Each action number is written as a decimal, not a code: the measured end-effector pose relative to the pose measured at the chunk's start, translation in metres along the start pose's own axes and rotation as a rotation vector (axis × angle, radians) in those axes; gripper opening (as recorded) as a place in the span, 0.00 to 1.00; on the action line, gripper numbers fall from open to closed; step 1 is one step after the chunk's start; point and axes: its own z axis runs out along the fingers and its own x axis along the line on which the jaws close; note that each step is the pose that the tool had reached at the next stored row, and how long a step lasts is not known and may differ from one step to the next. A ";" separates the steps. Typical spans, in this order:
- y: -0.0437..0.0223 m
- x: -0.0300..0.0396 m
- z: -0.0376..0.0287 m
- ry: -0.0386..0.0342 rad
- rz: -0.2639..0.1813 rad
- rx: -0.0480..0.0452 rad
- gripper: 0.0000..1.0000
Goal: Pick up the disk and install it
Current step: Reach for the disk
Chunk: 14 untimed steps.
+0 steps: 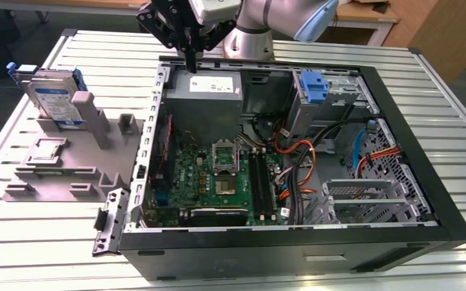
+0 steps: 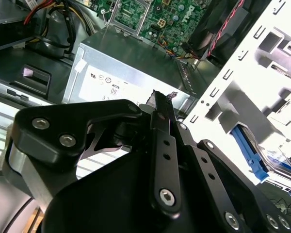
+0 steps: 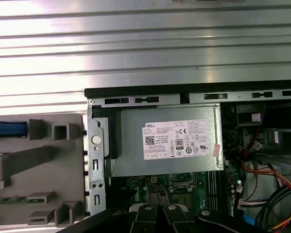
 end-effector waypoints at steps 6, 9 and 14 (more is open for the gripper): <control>-0.0002 0.0037 -0.0001 0.0001 0.000 0.0001 0.10; -0.0003 0.0047 -0.0001 0.0001 0.000 0.0001 0.10; -0.0004 0.0059 -0.0001 0.0000 0.000 0.0000 0.10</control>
